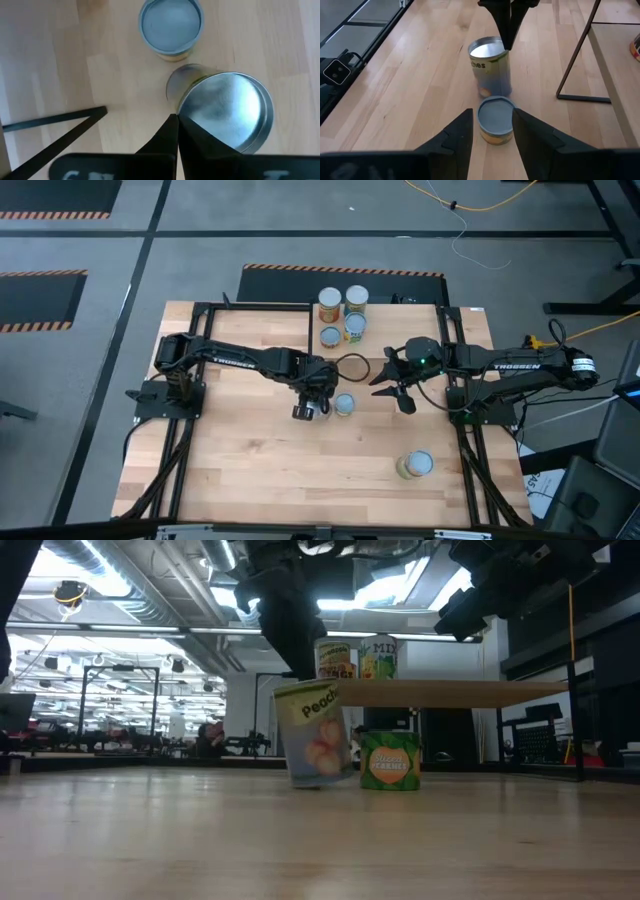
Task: Pick and place cans onto a shelf
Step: Put the blue canned peaches on the shelf
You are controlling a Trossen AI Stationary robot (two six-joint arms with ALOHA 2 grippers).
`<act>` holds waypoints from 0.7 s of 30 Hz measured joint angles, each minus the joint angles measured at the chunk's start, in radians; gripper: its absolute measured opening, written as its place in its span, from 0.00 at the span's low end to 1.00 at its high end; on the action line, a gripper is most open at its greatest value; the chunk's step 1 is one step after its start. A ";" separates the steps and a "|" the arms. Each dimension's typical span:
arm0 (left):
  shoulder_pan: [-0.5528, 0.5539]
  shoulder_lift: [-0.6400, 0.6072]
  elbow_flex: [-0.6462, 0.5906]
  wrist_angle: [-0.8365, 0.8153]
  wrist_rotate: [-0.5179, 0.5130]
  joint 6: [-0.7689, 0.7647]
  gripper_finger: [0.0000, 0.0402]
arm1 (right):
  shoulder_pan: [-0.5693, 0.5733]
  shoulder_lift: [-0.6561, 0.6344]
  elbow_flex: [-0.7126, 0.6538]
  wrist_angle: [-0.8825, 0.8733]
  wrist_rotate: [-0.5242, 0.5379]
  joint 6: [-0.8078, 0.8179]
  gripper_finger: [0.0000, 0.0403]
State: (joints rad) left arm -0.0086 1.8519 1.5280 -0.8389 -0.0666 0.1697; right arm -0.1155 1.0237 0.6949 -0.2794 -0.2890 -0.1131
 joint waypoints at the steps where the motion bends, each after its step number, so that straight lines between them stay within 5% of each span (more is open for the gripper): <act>1: 0.000 0.000 0.000 0.000 -0.001 0.000 0.00 | 0.000 0.000 0.000 0.000 0.000 0.000 0.35; 21: 0.000 -0.002 0.000 0.023 -0.002 -0.002 0.12 | 0.000 0.000 0.000 0.003 0.000 0.000 0.35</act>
State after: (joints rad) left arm -0.0086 1.8497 1.5280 -0.8163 -0.0689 0.1673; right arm -0.1155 1.0237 0.6949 -0.2761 -0.2890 -0.1135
